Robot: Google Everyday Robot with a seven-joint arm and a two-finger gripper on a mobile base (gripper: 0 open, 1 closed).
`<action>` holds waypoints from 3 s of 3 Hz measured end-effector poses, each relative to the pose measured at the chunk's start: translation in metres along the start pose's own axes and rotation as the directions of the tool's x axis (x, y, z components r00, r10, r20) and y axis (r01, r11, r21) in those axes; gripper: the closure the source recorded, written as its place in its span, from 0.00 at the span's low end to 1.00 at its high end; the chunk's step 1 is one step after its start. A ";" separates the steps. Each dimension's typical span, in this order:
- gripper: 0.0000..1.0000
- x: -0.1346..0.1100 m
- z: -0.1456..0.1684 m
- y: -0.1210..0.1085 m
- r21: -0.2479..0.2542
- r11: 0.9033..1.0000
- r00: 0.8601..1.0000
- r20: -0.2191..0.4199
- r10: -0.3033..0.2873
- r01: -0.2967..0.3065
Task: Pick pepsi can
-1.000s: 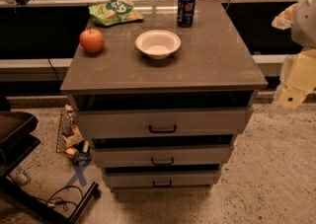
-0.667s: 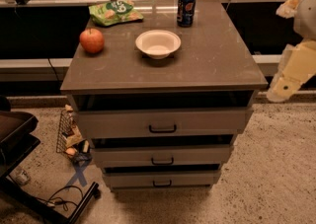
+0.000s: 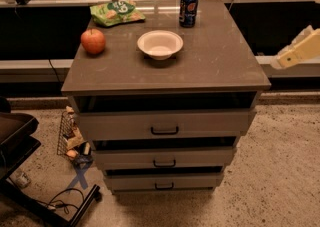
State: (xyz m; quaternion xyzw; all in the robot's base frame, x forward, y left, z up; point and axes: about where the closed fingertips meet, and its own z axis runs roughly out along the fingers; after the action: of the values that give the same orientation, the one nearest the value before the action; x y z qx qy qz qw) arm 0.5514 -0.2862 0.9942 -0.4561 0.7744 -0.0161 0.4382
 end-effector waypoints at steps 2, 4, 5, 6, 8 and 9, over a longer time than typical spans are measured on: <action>0.00 -0.017 0.022 -0.069 0.167 0.976 0.966 0.240 0.098 -0.141; 0.00 -0.027 0.038 -0.080 0.148 0.971 0.945 0.298 0.136 -0.186; 0.00 -0.058 0.094 -0.136 0.141 0.945 0.880 0.425 0.211 -0.294; 0.00 -0.087 0.145 -0.188 0.208 0.912 0.861 0.453 0.231 -0.354; 0.00 -0.109 0.191 -0.228 0.304 0.876 0.885 0.399 0.240 -0.375; 0.00 -0.108 0.190 -0.228 0.305 0.877 0.887 0.397 0.237 -0.371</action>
Offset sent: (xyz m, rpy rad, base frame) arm 0.0412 -0.0096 0.0117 0.1531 -0.1244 -0.0412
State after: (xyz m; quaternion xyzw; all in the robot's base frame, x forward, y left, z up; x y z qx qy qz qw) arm 0.8625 -0.2699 1.0453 -0.2304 0.7300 -0.0119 0.6433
